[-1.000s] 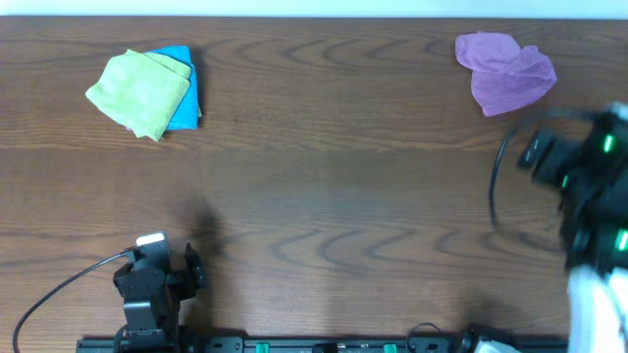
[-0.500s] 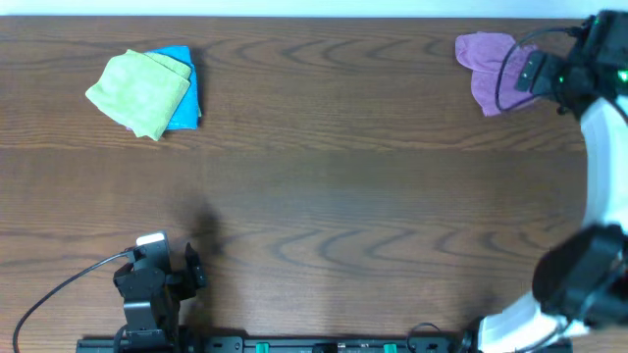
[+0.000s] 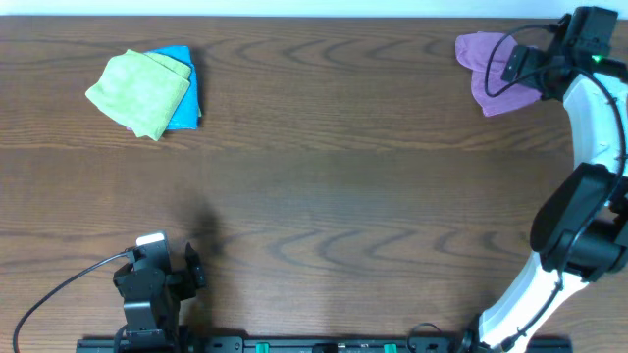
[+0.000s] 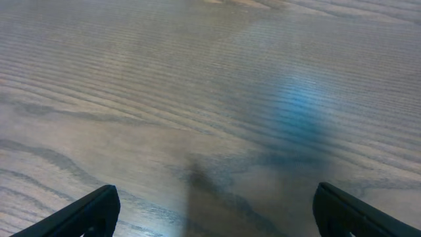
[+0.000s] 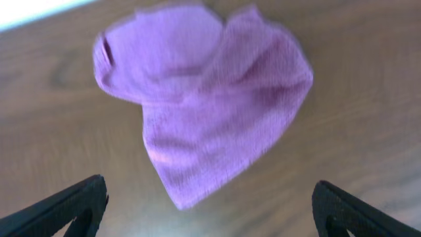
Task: Fold the cloth
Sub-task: 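Reach the right gripper to the purple cloth at the far right, then close the right gripper on the purple cloth's edge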
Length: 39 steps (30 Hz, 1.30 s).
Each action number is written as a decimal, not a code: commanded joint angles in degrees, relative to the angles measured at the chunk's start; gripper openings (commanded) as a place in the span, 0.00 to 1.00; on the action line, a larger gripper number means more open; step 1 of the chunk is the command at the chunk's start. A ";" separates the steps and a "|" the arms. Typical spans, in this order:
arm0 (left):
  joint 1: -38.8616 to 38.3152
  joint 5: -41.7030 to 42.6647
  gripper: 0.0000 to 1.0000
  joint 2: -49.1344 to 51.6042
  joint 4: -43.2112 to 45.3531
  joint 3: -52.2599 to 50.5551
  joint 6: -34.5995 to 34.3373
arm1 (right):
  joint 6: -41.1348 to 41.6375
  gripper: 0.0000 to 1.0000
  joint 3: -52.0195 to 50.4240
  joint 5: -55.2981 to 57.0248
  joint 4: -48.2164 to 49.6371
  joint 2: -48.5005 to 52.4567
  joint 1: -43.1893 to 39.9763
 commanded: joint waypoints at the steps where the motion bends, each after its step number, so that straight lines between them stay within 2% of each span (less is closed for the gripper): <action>1: -0.28 -0.37 0.95 -0.37 -1.11 -1.22 0.39 | -0.44 0.99 1.46 -1.11 4.26 1.31 -0.31; 7: -0.28 -0.37 0.95 -0.37 -1.09 -1.22 0.39 | 3.06 0.99 1.46 -1.20 14.64 6.12 -0.33; 9: -0.28 -0.37 0.95 -0.37 -1.09 -1.22 0.39 | 5.38 0.95 1.49 -1.01 18.29 9.03 -0.33; 20: -0.28 -0.37 0.95 -0.37 -1.09 -1.22 0.39 | 12.68 0.94 1.49 -1.22 23.08 18.03 -0.44; 22: -0.28 -0.37 0.95 -0.37 -1.09 -1.22 0.39 | 13.09 0.91 1.49 -1.22 23.28 18.75 -0.42; 30: -0.28 -0.37 0.95 -0.37 -1.09 -1.22 0.39 | 13.25 0.68 1.49 -1.25 23.87 19.89 -0.42; 33: -0.28 -0.37 0.95 -0.37 -1.11 -1.22 0.39 | 13.25 0.56 1.49 -1.25 23.89 19.89 -0.44; 37: -0.28 -0.37 0.95 -0.37 -1.09 -1.22 0.39 | 13.25 0.36 1.49 -1.27 23.08 19.89 -0.42; 39: -0.28 -0.37 0.95 -0.37 -1.09 -1.22 0.39 | 13.22 0.15 1.49 -1.33 22.56 19.89 -0.42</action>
